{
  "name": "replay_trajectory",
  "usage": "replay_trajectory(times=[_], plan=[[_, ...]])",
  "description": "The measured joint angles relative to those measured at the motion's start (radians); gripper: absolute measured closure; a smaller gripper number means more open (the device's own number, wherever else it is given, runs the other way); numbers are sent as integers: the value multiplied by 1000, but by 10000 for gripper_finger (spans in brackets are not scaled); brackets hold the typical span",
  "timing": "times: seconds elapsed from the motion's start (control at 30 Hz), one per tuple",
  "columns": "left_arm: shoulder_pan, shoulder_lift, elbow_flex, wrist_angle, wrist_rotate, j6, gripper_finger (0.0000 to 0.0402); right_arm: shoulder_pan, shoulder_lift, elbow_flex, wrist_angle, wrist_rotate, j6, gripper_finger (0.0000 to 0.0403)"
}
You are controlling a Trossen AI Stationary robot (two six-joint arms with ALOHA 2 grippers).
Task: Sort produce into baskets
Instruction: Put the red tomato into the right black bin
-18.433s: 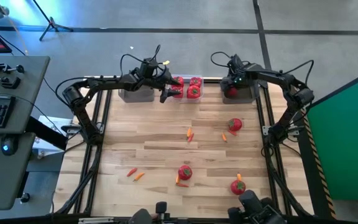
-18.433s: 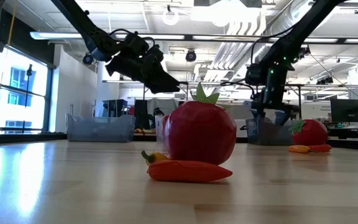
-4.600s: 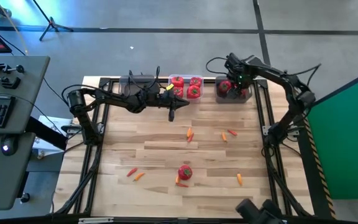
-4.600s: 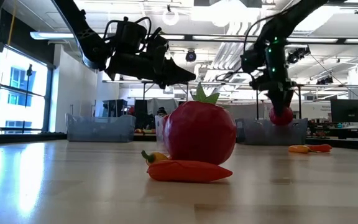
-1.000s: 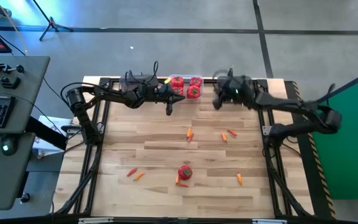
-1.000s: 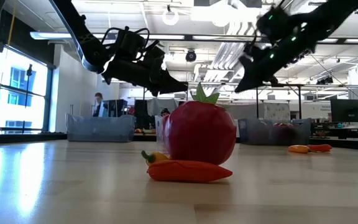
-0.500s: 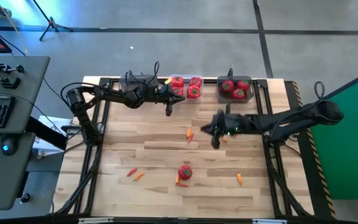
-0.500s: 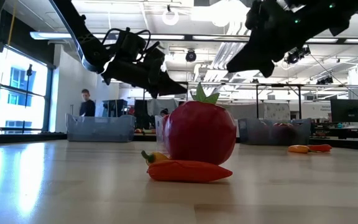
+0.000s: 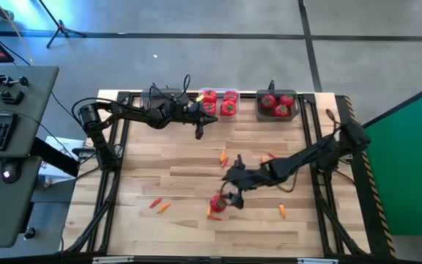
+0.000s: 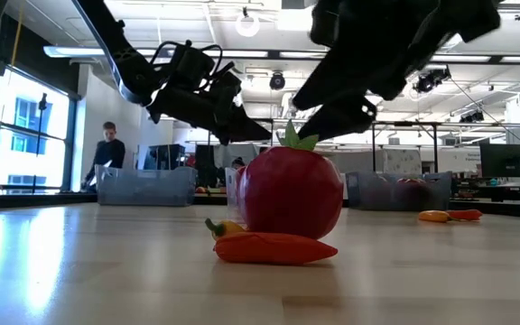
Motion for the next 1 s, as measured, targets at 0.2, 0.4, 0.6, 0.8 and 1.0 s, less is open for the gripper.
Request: replay_trajectory(times=[0.2,0.4,0.6,0.8,1.0], plan=[[-15,0,0,4,-2,21,401,24,125,207,-235,-23,-113,47],[-16,0,0,4,-6,25,401,15,149,251,-270,-102,-177,45],[-16,0,0,4,-6,27,401,15,149,250,-271,-115,-213,45],[-14,0,0,-1,-6,28,401,17,171,250,-256,-104,-242,45],[-14,0,0,-7,-6,33,401,27,205,249,-245,-112,-239,45]])
